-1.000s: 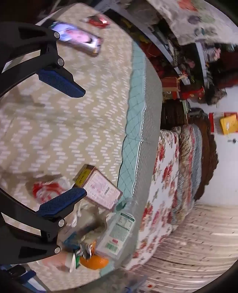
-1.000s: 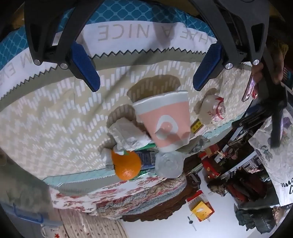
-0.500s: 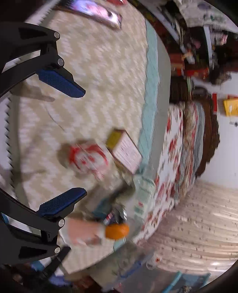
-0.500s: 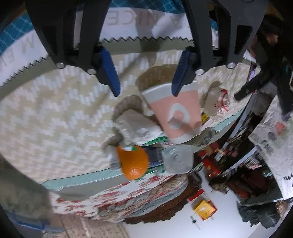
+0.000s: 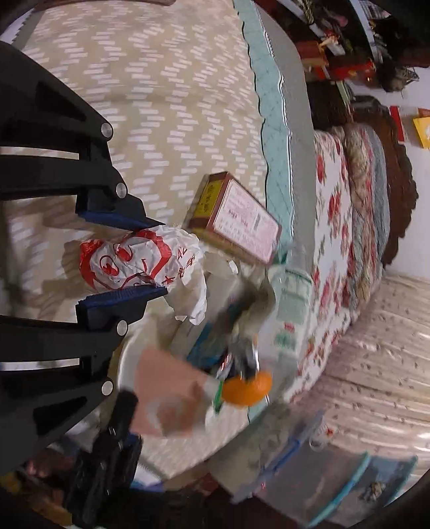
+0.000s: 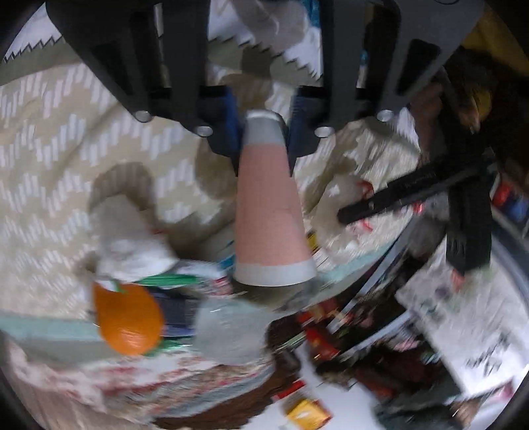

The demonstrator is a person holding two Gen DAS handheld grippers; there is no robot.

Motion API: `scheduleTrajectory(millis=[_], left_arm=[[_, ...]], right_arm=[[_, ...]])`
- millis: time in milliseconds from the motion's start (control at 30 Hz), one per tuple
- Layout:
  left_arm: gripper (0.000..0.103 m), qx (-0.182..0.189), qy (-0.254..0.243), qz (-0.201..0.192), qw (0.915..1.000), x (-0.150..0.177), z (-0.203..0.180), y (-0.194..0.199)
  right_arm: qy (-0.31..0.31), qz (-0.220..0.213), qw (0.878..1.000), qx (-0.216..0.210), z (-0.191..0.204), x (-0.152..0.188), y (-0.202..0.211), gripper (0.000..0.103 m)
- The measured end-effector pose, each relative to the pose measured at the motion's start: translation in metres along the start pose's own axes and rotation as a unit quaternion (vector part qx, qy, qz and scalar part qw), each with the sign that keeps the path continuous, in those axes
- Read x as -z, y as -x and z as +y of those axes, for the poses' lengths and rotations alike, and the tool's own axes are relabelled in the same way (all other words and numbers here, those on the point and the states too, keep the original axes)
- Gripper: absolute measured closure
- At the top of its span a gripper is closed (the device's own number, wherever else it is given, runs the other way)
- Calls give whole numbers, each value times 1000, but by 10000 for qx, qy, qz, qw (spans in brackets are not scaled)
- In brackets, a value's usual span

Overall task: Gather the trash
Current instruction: 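Carry both items to the beige wastebasket and open both tools to drop them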

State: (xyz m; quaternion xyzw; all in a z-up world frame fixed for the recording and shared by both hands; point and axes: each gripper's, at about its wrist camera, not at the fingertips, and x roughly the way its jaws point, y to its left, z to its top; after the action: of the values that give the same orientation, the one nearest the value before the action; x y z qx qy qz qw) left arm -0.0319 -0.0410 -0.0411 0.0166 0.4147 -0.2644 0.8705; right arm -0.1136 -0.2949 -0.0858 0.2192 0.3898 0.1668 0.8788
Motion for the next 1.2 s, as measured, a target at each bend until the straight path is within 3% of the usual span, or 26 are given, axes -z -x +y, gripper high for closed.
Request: scheduleTrajectory(millis=[100,233,333,433,567,667,767,867,1000,1033,1100,1133,1167,1200], left_arm=[[73,162,-82,-199,9996,0,-7,15],[73,748,-304,-491,9955,-19,-33,33],[73,1083,-775,-354,9905,-40,-80,18],[73,1558,-1264,-19,9797,-58,-143,-9],[73,2098,-1918,327,9582,-79,-244,-53],[73,2679,-2333,698,9322,-93,-342,-99],[72,3022,-2609,1188,9091,-92,-427,-140],[70,3106,-2756,1533,8967,-89,-495,-187],[60,3044,-2781,1773,8936,-79,-547,-224],[48,2973,-2759,1805,8961,-78,-557,-230],[34,2787,-2633,1817,9055,-77,-563,-240],[34,2716,-2545,1776,9110,-78,-561,-241],[34,2719,-2493,1777,9124,-81,-558,-243],[34,2767,-2419,1784,9127,-83,-552,-241]], right_arm=[[49,-151,9997,-158,6,4,14,81],[-49,-742,9972,-120,-3,2,51,81],[-288,-1251,9916,128,-23,8,82,81],[-738,-1743,9794,708,-63,22,119,81],[-1515,-2323,9422,1881,-134,47,182,81],[-1920,-2645,9074,2644,-180,62,228,81],[-2395,-2774,8748,3168,-229,73,264,81],[-2749,-2755,8559,3406,-271,78,284,81],[-2861,-2675,8453,3635,-303,80,290,76],[-2876,-2648,8445,3659,-305,83,289,68],[-2939,-2623,8396,3740,-307,82,289,59],[-2978,-2678,8365,3740,-309,80,290,54],[-2993,-2745,8339,3737,-307,78,293,47],[-2984,-2833,8303,3759,-308,80,296,46]])
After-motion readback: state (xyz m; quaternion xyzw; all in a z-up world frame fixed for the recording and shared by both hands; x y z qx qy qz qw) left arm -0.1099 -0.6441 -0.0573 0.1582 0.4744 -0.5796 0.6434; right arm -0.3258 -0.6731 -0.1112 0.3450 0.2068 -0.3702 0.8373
